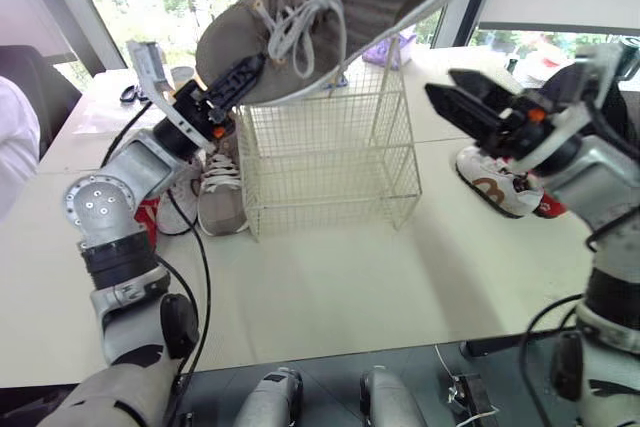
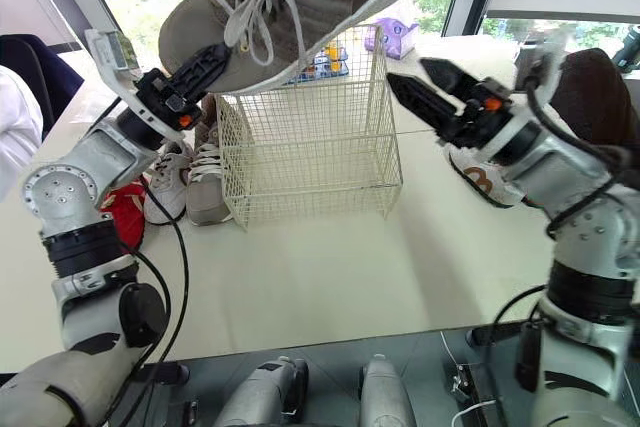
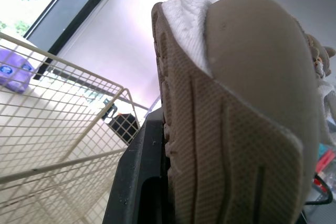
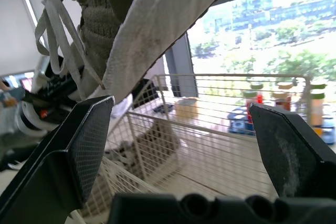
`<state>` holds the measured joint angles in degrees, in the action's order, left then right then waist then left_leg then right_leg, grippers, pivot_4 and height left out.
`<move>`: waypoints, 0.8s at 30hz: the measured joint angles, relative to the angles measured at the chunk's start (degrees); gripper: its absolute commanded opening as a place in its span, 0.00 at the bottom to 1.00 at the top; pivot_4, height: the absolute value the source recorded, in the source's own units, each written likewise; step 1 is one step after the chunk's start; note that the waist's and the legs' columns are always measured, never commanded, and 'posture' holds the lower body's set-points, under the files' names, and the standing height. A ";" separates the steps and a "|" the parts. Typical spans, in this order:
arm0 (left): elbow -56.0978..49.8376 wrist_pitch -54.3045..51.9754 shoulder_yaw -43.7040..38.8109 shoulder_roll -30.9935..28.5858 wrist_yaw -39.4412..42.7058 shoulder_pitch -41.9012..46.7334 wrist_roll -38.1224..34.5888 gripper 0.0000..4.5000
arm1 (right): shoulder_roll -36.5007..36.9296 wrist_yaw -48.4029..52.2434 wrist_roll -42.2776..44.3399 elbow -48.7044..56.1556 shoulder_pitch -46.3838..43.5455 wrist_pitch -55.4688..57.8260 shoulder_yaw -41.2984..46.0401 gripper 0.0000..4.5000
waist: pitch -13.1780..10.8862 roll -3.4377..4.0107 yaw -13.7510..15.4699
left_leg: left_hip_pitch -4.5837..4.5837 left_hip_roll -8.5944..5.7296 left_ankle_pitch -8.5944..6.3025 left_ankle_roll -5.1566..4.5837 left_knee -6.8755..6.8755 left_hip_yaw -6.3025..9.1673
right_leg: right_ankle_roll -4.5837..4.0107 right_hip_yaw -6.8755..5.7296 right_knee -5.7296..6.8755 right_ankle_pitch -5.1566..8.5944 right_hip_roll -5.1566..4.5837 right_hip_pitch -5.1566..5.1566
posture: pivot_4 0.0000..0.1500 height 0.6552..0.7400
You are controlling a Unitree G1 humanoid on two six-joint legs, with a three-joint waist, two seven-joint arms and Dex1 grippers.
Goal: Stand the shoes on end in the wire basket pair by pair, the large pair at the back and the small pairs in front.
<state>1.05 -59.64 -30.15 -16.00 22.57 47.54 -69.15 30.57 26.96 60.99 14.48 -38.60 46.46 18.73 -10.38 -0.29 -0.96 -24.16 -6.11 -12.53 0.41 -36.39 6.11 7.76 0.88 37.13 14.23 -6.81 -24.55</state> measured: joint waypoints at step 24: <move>-4.21 5.56 3.24 -0.87 -2.72 -6.18 -4.03 0.13 | -13.97 -5.98 0.05 -12.74 -17.21 -4.85 -1.53 0.42 | 0.01 0.01 0.00 | -0.07 -0.02 0.03 0.05 -0.11 0.00 | 0.00 -0.01 -0.02 0.00 0.01 0.00 | 1.00 1.00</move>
<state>-3.17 -54.08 -26.91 -16.88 19.85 41.35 -73.18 16.60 20.98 61.04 1.73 -55.81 41.61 17.20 -10.37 -0.29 -0.96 -24.23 -6.14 -12.50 0.46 -36.49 6.11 7.76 0.86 37.11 14.23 -6.79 -24.55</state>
